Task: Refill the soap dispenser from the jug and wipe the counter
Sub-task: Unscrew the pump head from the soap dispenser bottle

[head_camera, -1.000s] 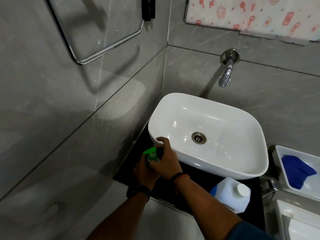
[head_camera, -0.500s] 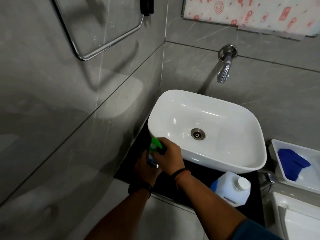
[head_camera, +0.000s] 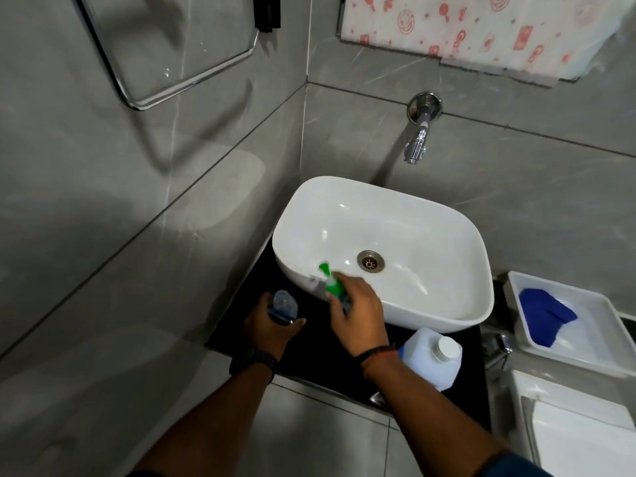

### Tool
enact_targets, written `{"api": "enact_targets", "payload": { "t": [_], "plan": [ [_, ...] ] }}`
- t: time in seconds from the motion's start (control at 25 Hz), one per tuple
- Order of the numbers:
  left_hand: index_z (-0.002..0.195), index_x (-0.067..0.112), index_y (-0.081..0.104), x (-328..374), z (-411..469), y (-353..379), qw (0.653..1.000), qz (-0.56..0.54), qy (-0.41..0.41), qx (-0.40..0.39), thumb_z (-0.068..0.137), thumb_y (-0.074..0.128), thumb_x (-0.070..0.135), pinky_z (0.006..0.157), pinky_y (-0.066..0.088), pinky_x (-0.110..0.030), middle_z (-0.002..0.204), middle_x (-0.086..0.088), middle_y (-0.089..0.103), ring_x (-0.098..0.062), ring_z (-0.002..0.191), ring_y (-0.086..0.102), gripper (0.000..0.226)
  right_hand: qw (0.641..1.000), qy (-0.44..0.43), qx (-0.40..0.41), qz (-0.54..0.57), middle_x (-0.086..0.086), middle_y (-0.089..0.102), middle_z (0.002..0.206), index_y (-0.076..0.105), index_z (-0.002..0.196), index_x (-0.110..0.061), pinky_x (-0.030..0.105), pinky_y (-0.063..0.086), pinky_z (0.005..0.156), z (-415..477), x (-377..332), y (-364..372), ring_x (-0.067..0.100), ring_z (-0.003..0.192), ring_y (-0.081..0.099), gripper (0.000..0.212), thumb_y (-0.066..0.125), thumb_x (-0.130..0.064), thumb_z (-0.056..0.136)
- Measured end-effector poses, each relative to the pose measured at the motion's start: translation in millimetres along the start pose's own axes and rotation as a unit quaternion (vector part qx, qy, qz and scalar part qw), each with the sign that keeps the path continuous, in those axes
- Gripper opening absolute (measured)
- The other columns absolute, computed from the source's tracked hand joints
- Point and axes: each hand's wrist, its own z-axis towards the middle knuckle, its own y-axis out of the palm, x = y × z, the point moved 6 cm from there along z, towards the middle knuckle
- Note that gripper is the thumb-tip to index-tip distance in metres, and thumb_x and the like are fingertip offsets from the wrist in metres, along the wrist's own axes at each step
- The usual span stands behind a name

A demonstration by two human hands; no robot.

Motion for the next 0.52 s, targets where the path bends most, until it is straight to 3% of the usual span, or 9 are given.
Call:
{"api": "enact_targets", "payload": {
  "t": [0.12, 0.2, 0.36, 0.52],
  "plan": [
    [0.117, 0.013, 0.056, 0, 0, 0, 1.0, -0.005, 0.022, 0.015, 0.049, 0.091, 0.025, 0.08, 0.046, -0.029, 0.111, -0.013, 0.065, -0.03, 0.101, 0.061, 0.077, 0.959, -0.005, -0.204, -0.197, 0.015, 0.063, 0.104, 0.06, 0.116, -0.015, 0.036, 0.043, 0.081, -32, 49, 31, 0.035, 0.098, 0.053, 0.033, 0.055, -0.014, 0.084],
    [0.118, 0.014, 0.055, -1, 0, 1, 0.999, -0.003, 0.036, 0.019, 0.05, 0.09, 0.026, 0.08, 0.044, -0.027, 0.111, -0.013, 0.065, -0.029, 0.102, 0.06, 0.078, 0.916, -0.015, -0.271, -0.295, 0.011, 0.06, 0.108, 0.057, 0.119, -0.019, 0.037, 0.042, 0.078, -43, 67, 46, 0.033, 0.1, 0.049, 0.035, 0.052, -0.02, 0.084],
    [0.125, 0.017, 0.05, -8, 4, 4, 0.999, 0.002, 0.043, 0.012, 0.047, 0.09, 0.034, 0.084, 0.041, -0.025, 0.118, -0.01, 0.063, -0.027, 0.107, 0.059, 0.089, 0.902, -0.011, -0.281, -0.326, 0.009, 0.057, 0.113, 0.053, 0.12, -0.02, 0.037, 0.04, 0.081, -46, 80, 69, 0.032, 0.105, 0.046, 0.037, 0.053, -0.021, 0.084],
    [0.144, 0.024, 0.022, -5, 3, -2, 0.998, -0.002, 0.064, -0.018, 0.033, 0.085, 0.058, 0.1, 0.027, -0.025, 0.146, -0.004, 0.036, -0.018, 0.132, 0.035, 0.131, 0.902, -0.007, -0.285, -0.325, 0.01, 0.054, 0.119, 0.047, 0.127, -0.018, 0.039, 0.04, 0.085, -45, 82, 77, 0.031, 0.109, 0.044, 0.045, 0.057, -0.028, 0.084]
  ]
}}
